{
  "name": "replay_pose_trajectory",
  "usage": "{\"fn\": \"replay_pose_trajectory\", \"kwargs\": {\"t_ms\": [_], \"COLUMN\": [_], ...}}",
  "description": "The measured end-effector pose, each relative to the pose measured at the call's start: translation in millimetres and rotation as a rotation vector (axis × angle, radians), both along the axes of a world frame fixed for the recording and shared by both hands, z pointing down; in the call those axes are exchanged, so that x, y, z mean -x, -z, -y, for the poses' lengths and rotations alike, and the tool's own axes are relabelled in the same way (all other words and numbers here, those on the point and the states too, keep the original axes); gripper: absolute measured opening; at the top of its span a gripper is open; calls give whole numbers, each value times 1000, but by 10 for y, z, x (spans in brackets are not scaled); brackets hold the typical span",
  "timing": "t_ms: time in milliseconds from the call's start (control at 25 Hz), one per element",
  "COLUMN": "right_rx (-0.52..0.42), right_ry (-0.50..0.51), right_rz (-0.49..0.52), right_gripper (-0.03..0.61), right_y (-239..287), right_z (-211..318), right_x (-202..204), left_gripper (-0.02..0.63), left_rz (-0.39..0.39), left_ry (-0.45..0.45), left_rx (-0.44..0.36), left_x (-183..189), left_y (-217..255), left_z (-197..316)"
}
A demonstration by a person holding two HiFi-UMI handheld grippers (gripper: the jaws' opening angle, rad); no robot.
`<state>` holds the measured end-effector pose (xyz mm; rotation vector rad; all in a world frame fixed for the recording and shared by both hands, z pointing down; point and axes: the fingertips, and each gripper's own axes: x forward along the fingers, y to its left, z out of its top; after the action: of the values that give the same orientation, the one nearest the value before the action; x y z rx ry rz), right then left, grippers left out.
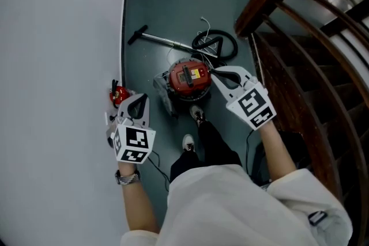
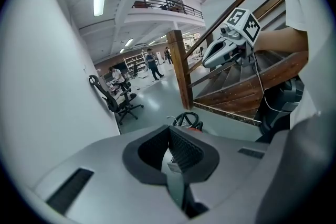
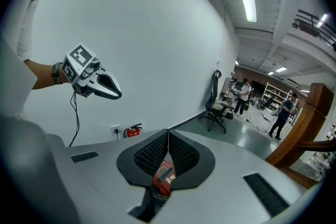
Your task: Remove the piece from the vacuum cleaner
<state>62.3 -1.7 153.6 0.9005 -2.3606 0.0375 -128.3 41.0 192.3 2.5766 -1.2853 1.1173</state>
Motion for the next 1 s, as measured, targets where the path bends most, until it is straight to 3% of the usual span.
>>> {"fn": "replay_pose_trajectory", "kwargs": {"t_ms": [520,1000], "right_rx": [101,209], "right_ry": [-21,20], "right_rz": [3,-3], "right_gripper": [31,32], "right_y": [-1110,-2204], "right_z": [585,1013], "right_x": [18,171], "left_gripper": [15,35], "left_rz": [-16,-33], "left_ry": [68,128], "left_rx": [112,216], "left_x": [-60,-110], "left_y": [-1040,-2070], "left_z": [343,724]}}
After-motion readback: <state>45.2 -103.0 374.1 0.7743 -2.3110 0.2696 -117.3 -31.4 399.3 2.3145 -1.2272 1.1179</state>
